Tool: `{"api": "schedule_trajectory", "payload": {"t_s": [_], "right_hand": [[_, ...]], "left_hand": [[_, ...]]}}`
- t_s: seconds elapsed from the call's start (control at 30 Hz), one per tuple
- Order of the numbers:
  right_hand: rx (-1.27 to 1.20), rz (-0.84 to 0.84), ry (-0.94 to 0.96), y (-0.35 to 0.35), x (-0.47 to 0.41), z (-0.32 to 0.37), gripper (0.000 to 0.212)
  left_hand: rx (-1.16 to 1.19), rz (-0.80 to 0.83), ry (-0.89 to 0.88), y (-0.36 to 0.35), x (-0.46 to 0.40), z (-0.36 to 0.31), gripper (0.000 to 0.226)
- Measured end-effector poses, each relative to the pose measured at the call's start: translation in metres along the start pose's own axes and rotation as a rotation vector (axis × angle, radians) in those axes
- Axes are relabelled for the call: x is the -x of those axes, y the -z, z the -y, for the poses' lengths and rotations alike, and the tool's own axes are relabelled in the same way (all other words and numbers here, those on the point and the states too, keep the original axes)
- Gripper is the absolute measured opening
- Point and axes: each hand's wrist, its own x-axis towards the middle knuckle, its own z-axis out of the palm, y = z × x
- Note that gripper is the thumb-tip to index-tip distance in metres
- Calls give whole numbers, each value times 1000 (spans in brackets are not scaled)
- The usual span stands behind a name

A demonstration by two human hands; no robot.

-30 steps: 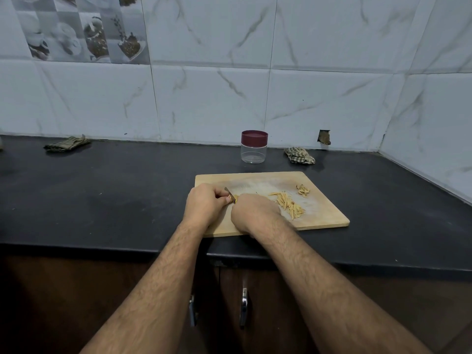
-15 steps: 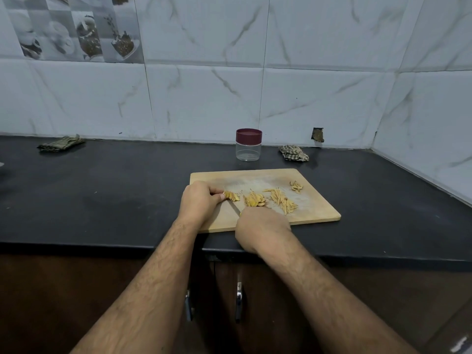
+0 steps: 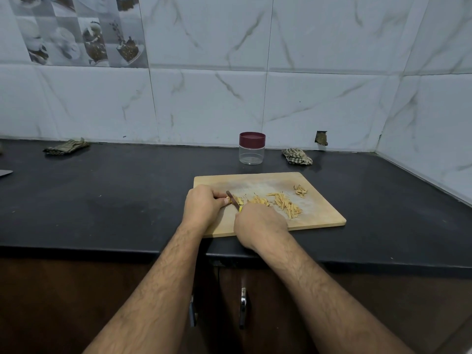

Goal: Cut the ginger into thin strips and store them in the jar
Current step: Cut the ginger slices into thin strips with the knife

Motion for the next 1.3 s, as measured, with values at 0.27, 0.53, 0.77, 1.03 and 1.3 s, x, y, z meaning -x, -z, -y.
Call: {"api": "schedule_trajectory", "payload": {"t_s": [0.27, 0.53, 0.77, 1.03, 1.3], "right_hand": [[26, -17, 19, -5, -1, 0, 26], [46, -1, 5, -7, -3, 5, 26], [65, 64, 10, 0, -13, 12, 25], [70, 122, 24, 9, -18, 22, 34], [78, 154, -23, -1, 8, 6, 4]], "left_hand": [[2, 4, 0, 0, -1, 1, 12], [-2, 5, -11, 0, -2, 2, 12], [-4, 14, -12, 0, -2, 1, 10], [-36, 2, -5, 0, -2, 0, 11], [-53, -5, 9, 0, -2, 0, 14]]}}
